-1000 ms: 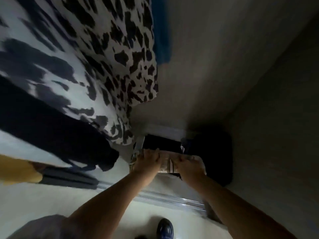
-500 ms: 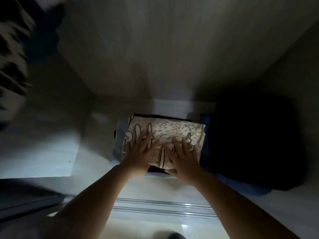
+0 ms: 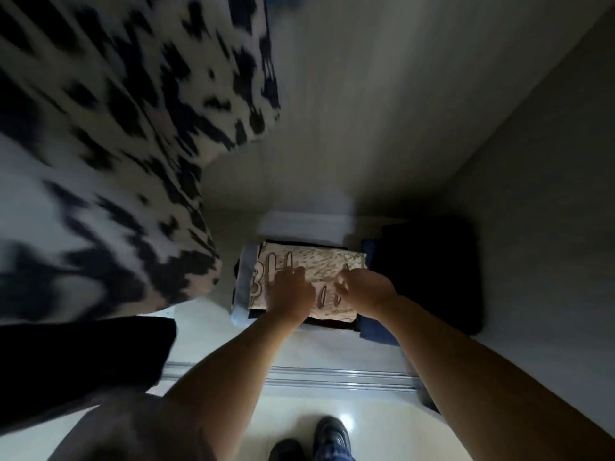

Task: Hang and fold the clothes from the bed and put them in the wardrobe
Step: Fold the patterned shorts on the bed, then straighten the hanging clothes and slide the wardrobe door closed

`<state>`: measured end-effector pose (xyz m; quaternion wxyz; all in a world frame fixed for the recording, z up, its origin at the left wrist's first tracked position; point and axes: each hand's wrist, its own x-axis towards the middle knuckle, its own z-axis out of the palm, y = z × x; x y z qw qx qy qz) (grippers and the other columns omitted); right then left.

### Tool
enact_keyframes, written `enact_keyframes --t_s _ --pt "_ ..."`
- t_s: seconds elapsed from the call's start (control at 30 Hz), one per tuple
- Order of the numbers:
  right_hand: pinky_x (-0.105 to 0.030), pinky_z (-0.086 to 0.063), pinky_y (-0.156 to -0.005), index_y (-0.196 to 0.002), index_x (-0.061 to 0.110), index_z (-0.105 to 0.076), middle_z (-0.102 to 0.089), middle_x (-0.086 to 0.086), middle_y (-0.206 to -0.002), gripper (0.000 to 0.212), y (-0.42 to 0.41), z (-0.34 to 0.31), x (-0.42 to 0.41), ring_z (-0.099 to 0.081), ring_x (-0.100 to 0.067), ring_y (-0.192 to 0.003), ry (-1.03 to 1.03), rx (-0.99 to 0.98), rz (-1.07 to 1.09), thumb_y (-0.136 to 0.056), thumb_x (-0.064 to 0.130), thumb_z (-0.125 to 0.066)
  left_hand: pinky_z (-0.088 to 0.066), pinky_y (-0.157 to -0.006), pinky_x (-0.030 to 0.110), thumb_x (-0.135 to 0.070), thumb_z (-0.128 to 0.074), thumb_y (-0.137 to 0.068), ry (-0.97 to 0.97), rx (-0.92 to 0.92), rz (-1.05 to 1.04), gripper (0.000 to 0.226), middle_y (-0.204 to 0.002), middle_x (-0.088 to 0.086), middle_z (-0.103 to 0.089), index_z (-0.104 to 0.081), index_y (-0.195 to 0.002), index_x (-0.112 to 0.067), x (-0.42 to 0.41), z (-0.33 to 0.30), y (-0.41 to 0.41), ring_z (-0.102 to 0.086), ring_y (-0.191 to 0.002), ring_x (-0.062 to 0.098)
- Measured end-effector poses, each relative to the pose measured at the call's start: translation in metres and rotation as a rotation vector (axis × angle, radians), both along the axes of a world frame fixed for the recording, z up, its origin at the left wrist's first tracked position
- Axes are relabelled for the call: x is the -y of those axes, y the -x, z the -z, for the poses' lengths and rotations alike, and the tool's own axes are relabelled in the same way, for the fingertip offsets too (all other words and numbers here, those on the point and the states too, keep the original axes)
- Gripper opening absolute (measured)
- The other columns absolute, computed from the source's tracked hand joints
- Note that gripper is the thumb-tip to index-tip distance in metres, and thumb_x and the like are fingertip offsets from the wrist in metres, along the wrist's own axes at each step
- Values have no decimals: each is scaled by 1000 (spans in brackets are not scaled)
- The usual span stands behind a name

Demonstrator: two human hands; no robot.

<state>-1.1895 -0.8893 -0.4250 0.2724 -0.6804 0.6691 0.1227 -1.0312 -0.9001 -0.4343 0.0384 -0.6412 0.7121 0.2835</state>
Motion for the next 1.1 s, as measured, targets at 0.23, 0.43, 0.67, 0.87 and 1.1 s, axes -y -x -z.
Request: enact_keyframes --t_s 0.23,0.43,0.67,0.87,1.1 --pt "-33 -44 -76 -113 15 -60 -64 -13 -116 37 11 -201 -16 -60 -31 -107 149 -65 77 -99 40 -36 -49 -82 40 -15 -43 -93 70 -170 -42 22 -103 20 -66 -62 -96 -4 -1 -211 24 -61 -101 36" --pt "-35 -48 -84 -110 15 -64 -64 -12 -117 37 12 -344 -46 -60 -31 -109 268 -118 150 -98 39 -40 -45 -76 30 -24 -41 -96 247 -93 90 28 -99 15 -67 -65 -93 -10 -15 -359 0 -62 -96 32" --pt "-33 -48 -80 -105 15 -65 -65 -10 -112 38 2 -429 -90 -61 -29 -104 409 -154 145 -99 40 -37 -45 -71 30 -26 -37 -99 329 -63 237 28 -101 11 -66 -61 -95 -13 -44 -458 -14 -62 -93 29" --pt "-34 -49 -82 -108 17 -67 -65 -10 -114 37 -45 -473 -114 -62 -30 -105 489 -188 194 -98 38 -37 -46 -71 31 -29 -43 -96 429 -70 241 21 -98 4 -64 -62 -96 -18 -74 -501 -55 -61 -91 24" --pt "-30 -46 -73 -98 17 -68 -68 -8 -105 35 -145 -515 -159 -64 -31 -97 654 -210 272 -96 36 -38 -43 -68 31 -26 -45 -93 539 -134 345 18 -98 3 -65 -62 -94 -21 -118 -539 -154 -60 -88 25"
